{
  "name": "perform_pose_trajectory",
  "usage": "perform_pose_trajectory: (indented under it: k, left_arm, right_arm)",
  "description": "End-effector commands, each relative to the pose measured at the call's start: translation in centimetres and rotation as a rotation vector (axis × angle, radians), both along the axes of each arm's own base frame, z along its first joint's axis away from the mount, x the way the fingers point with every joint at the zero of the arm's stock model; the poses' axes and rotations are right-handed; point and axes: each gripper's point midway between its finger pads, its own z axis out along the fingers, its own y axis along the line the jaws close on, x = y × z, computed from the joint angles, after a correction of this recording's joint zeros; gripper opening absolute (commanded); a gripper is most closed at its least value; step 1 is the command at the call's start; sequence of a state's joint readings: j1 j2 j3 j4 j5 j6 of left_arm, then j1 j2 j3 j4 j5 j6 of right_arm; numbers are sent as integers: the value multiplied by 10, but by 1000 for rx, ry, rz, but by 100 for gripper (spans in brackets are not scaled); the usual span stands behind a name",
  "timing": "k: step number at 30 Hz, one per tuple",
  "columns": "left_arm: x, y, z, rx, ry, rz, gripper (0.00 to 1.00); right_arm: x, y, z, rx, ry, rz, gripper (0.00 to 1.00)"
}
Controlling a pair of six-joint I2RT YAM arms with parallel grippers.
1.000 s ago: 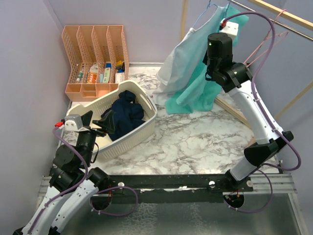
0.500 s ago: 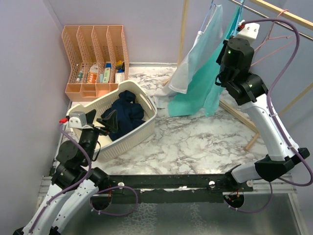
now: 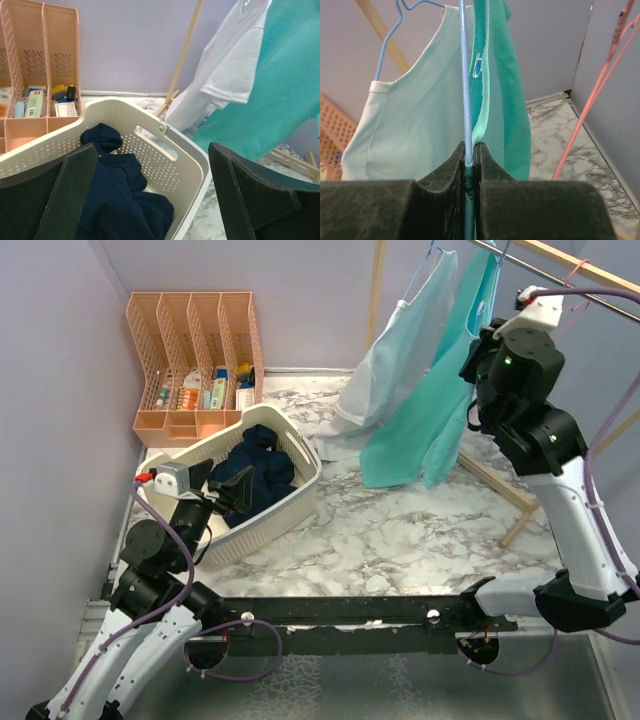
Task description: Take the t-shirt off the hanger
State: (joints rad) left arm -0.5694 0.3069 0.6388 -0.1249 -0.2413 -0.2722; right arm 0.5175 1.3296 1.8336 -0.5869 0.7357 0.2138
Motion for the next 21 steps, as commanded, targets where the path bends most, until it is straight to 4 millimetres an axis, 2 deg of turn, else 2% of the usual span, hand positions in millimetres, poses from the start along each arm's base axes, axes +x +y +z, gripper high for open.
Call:
perform_pose_trajectory:
  k: [1,5,9,15,18,19,21]
  left_arm:
    - [-4,-13,11,4,-60,-77,95]
    - [-2,-29,13,32,-59,-145,97]
    - [-1,-51,24,56,-63,-247,99]
    - [-14,-99,59,141,-112,-524,99]
    - [-19,-117,79,163,-145,-633,99]
    - [-21,-122,86,166,-160,-664,96]
    - [-24,-133,102,170,-197,-730,81]
  right_arm:
    - [-40,6,16,83,-19,150,1]
    - [-58,14,3,73,51,249,1]
    - [-83,36,-12,59,128,431,1]
    - [-140,70,-50,31,226,772,1]
    - [-171,78,-67,26,240,907,1]
    - [-181,78,-72,24,239,938,1]
    - [-198,78,-81,21,242,993,1]
